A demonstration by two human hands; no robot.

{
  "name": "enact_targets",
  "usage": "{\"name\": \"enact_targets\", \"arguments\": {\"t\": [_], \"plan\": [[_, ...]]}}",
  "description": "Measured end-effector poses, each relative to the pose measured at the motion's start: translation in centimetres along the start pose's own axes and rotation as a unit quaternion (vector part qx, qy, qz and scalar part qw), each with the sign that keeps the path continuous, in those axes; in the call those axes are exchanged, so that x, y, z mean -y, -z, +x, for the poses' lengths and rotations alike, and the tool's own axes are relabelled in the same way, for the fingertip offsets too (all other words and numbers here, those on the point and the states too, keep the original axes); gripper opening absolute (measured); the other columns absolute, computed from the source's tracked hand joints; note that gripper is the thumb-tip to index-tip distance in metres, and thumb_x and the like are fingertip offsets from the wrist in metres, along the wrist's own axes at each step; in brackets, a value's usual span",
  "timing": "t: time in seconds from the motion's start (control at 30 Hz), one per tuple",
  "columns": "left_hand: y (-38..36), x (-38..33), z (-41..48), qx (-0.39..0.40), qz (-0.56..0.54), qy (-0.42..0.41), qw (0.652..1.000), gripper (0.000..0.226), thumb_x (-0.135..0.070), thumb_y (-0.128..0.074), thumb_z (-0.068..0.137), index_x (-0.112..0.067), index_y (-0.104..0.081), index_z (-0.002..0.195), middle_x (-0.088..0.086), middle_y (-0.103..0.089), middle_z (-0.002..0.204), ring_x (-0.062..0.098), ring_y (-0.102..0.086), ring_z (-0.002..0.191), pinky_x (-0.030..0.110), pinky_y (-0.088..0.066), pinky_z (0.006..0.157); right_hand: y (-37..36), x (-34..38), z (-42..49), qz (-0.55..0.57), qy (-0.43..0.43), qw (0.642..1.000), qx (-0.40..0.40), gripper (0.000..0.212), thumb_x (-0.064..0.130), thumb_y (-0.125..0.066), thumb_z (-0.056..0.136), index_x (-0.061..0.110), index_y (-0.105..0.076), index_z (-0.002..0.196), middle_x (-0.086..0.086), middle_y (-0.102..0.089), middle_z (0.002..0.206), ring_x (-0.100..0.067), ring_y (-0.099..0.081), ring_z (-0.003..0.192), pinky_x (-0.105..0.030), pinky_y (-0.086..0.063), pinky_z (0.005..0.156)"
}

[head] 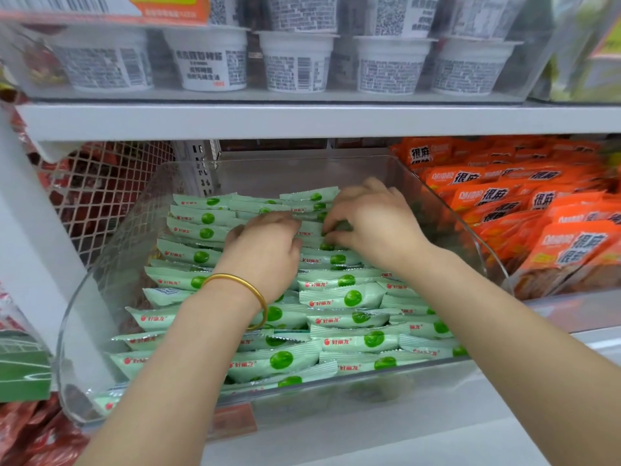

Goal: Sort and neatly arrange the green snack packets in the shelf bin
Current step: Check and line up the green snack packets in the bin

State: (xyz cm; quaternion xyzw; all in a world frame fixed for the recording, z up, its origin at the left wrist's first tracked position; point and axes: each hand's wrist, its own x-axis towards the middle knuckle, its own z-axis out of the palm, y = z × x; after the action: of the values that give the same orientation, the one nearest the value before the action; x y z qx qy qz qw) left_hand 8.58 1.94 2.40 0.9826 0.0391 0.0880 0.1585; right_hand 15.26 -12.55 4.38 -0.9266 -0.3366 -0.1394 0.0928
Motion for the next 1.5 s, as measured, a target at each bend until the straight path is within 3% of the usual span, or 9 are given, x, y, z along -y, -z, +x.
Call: {"name": "enact_targets", "arguments": {"t": [0.27,0.57,0.7,0.83,0.97,1.13,1.27,1.37,1.5], "plan": [[0.1,-0.4,-0.2,0.015,0.024,0.034,0.999,0.041,-0.034,-0.033,0.099,-0.026,-0.042,0.139,0.0,-0.023,0.153,0.023,-0.017,0.14,0.037,-0.016,0.113,-0.4,0.4,-0.1,-0.026,0.008,0.999,0.025,0.01,0.03,-0.066,0.085,0.025,-0.068,0.093,0.006,-0.054,0.108,-0.018,-0.04,0.109,-0.029,-0.023,0.079],[0.1,-0.3,-0.3,0.024,0.014,0.05,0.998,0.042,-0.039,-0.034,0.098,-0.033,-0.041,0.139,0.001,-0.016,0.156,0.022,-0.008,0.142,0.039,-0.012,0.114,-0.3,-0.3,0.3,0.03,-0.024,0.996,0.085,0.007,0.031,-0.066,0.085,0.029,-0.068,0.091,0.011,-0.055,0.087,-0.018,-0.042,0.115,-0.034,-0.034,0.098],[0.2,-0.2,-0.2,0.008,0.004,0.053,0.999,0.04,-0.034,-0.036,0.098,-0.033,-0.043,0.138,0.003,-0.017,0.155,0.023,-0.009,0.142,0.038,-0.014,0.113,0.2,-1.4,0.6,0.179,-0.111,0.977,-0.03,0.012,0.02,-0.063,0.086,0.031,-0.068,0.085,0.008,-0.066,0.094,-0.02,-0.053,0.107,-0.037,-0.048,0.091],[0.2,0.0,-0.1,0.017,0.007,0.058,0.998,0.039,-0.036,-0.036,0.098,-0.034,-0.046,0.136,0.004,-0.017,0.155,0.024,-0.008,0.142,0.038,-0.014,0.115,0.0,-0.8,1.5,0.072,-0.121,0.99,0.002,0.017,0.029,-0.06,0.09,0.029,-0.069,0.103,0.001,-0.058,0.113,-0.025,-0.039,0.118,-0.038,-0.04,0.096],[0.1,-0.1,-0.2,0.001,0.006,0.055,0.998,0.039,-0.034,-0.038,0.098,-0.033,-0.047,0.135,0.005,-0.019,0.155,0.025,-0.01,0.141,0.038,-0.016,0.113,-0.3,0.6,2.7,-0.015,-0.108,0.992,0.065,0.015,0.036,-0.059,0.09,0.032,-0.07,0.1,0.002,-0.057,0.117,-0.025,-0.035,0.122,-0.036,-0.032,0.095],[0.0,-0.1,-0.4,-0.008,0.019,0.055,0.998,0.039,-0.034,-0.036,0.098,-0.033,-0.048,0.135,0.007,-0.022,0.153,0.027,-0.013,0.14,0.038,-0.018,0.113,-0.6,0.7,2.9,0.024,-0.131,0.989,0.069,0.01,0.032,-0.058,0.091,0.03,-0.068,0.093,0.003,-0.065,0.108,-0.023,-0.036,0.125,-0.038,-0.032,0.098],[0.0,0.0,-0.3,0.004,0.029,0.056,0.998,0.039,-0.035,-0.035,0.098,-0.033,-0.048,0.135,0.007,-0.022,0.153,0.027,-0.012,0.14,0.038,-0.017,0.113,-0.3,0.9,2.6,0.035,-0.126,0.991,0.039,0.011,0.03,-0.057,0.092,0.029,-0.068,0.092,0.005,-0.064,0.097,-0.022,-0.038,0.12,-0.035,-0.032,0.094],[0.1,-0.1,-0.5,0.01,0.038,0.059,0.997,0.039,-0.036,-0.034,0.099,-0.033,-0.046,0.136,0.006,-0.021,0.154,0.028,-0.012,0.14,0.039,-0.017,0.113,0.1,0.8,2.0,0.115,-0.152,0.981,-0.032,0.012,0.027,-0.059,0.091,0.026,-0.071,0.091,0.01,-0.059,0.083,-0.02,-0.042,0.117,-0.036,-0.038,0.097],[-0.2,0.2,-0.3,-0.03,0.007,0.056,0.998,0.037,-0.033,-0.044,0.095,-0.021,-0.056,0.128,0.011,-0.034,0.146,0.03,-0.024,0.134,0.035,-0.022,0.108,0.0,0.7,1.0,0.127,-0.091,0.978,-0.138,0.009,0.023,-0.064,0.088,0.023,-0.072,0.086,0.006,-0.069,0.095,-0.024,-0.05,0.107,-0.041,-0.041,0.091]]}}
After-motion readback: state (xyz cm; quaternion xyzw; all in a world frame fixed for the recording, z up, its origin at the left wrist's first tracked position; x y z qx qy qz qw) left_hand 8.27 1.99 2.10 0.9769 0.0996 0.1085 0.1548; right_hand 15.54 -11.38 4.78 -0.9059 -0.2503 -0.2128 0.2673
